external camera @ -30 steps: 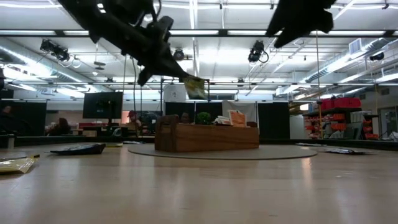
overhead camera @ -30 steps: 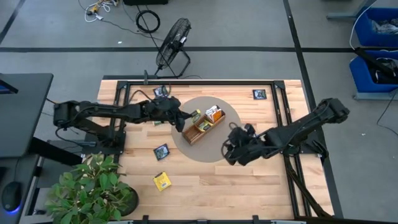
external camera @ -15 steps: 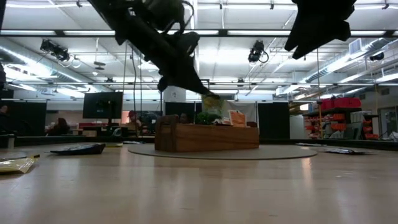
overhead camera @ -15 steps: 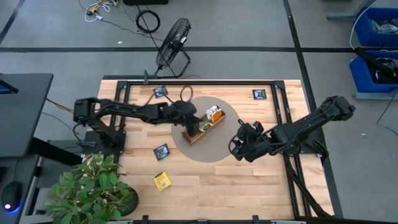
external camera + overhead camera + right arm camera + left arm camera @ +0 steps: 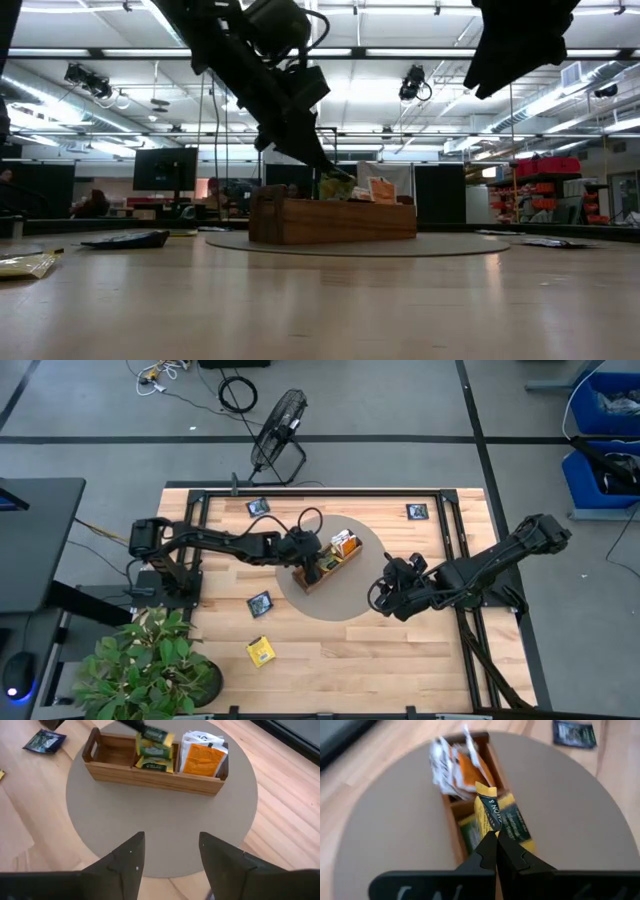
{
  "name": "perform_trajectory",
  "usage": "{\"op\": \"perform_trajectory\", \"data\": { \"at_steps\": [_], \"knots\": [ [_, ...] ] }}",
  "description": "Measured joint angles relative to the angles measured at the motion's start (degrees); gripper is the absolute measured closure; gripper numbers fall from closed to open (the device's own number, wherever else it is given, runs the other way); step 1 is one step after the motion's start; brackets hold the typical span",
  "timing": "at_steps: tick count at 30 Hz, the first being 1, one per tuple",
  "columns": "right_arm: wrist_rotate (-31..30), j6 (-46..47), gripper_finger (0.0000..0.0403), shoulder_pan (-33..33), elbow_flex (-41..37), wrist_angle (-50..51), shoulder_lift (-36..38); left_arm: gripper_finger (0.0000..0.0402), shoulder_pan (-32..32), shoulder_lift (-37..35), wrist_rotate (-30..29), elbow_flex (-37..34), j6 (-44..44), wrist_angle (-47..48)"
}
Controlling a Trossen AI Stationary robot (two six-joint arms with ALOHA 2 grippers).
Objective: Pick & Place Tea
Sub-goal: Put the yellow tea bag into the middle section of the wooden organizer
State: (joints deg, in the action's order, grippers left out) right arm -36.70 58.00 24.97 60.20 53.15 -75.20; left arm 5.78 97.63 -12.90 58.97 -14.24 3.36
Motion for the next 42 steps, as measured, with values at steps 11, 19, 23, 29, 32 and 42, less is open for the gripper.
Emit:
{"op": "perform_trajectory", "data": {
  "at_steps": [11, 19, 23, 29, 32, 42],
  "knots": [
    [-0.4, 0.0, 0.0206, 0.0, 0.0, 1.0, 0.0, 0.0399, -1.2, 1.7, 2.7, 0.0, 0.5, -2.6],
    [-0.9, 0.0, 0.0206, 0.0, 0.0, 1.2, 0.0, 0.0343, -1.5, 1.9, 2.7, 0.0, -0.1, -3.0],
    [-1.4, 0.0, 0.0206, 0.0, 0.0, 1.4, 0.0, 0.0291, -1.6, 1.9, 2.7, 0.0, -0.4, -3.1],
    [-1.5, 0.0, 0.0206, -0.2, 0.0, 1.6, 0.0, 0.0221, -1.5, 1.9, 5.3, 0.0, -3.2, -3.2],
    [-2.0, 0.0, 0.0206, -0.2, 0.0, 1.6, 0.0, 0.0200, -1.2, 1.5, 8.8, 0.0, -5.1, -2.9],
    [-3.4, -0.2, 0.0206, -0.4, 0.0, 1.0, 0.0, 0.0208, -1.1, -4.9, 9.9, -0.1, -6.2, -0.5]
  ]
}}
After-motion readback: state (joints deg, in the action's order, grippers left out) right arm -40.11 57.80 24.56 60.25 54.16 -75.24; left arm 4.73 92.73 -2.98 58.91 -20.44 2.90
